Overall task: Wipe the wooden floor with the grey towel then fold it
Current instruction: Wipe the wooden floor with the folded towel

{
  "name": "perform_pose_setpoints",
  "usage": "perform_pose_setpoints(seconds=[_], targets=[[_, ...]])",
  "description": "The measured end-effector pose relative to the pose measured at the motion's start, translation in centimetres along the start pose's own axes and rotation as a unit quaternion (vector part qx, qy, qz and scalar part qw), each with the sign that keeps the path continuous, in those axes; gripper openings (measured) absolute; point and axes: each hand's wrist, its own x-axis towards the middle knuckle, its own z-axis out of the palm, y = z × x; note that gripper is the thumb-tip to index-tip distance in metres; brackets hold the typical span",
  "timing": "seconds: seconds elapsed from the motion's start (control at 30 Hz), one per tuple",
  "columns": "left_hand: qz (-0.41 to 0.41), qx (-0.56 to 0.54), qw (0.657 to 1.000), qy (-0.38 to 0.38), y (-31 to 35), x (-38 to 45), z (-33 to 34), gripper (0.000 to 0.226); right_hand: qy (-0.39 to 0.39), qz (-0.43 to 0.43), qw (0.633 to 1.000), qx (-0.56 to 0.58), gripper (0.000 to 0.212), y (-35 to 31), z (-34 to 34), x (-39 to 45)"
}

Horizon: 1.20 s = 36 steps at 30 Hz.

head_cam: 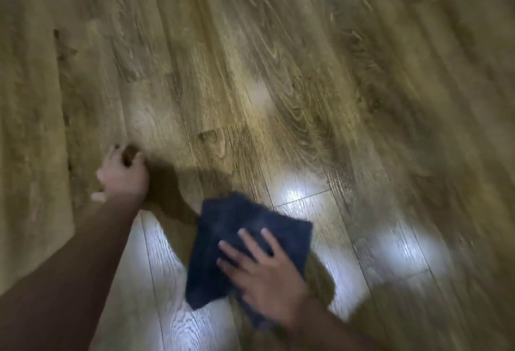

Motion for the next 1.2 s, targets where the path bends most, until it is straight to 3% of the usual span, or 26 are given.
perform_pose_setpoints(seconds=[0.07,0.13,0.27,0.47,0.53,0.6,0.8,0.9,1.0,1.1,1.2], targets=[[0.036,0.031,0.995,0.089,-4.1,-2.9,-1.1,0.043,-0.004,0.084,0.996,0.005,0.065,5.1,-1.3,0.8],[0.054,0.076,0.987,0.127,-9.0,-6.5,-1.6,0.043,0.017,0.219,0.975,0.030,0.068,10.6,-2.4,2.3],[0.038,0.130,0.984,0.119,-15.1,-10.8,-0.8,0.060,0.052,0.435,0.894,0.094,0.060,19.9,-3.8,6.3],[0.043,0.162,0.980,0.105,-14.7,-11.0,-0.7,0.065,0.116,0.534,0.829,0.120,0.052,20.4,-3.5,10.0],[0.043,0.160,0.979,0.115,-15.0,-10.7,-0.5,0.064,0.124,0.511,0.843,0.116,0.052,17.6,-3.5,9.9],[0.053,0.156,0.979,0.123,-15.5,-10.5,-0.2,0.062,0.116,0.452,0.879,0.095,0.056,13.2,-3.4,9.0],[0.054,0.150,0.977,0.138,-16.2,-10.2,0.2,0.059,0.045,0.260,0.963,0.059,0.073,-5.8,-1.1,4.2],[0.060,0.138,0.979,0.137,-16.8,-10.1,0.3,0.059,0.014,0.135,0.990,0.025,0.060,-12.4,0.0,2.4],[0.059,0.137,0.980,0.134,-17.1,-10.1,0.4,0.059,0.009,0.075,0.997,0.015,0.045,-11.7,-0.2,2.4],[0.062,0.138,0.978,0.144,-17.2,-10.1,0.5,0.057,-0.002,0.047,0.999,0.007,0.055,-7.5,-1.3,4.7],[0.060,0.146,0.976,0.147,-17.4,-9.9,0.6,0.057,0.017,0.104,0.994,0.008,0.068,-1.9,-3.0,10.3]])
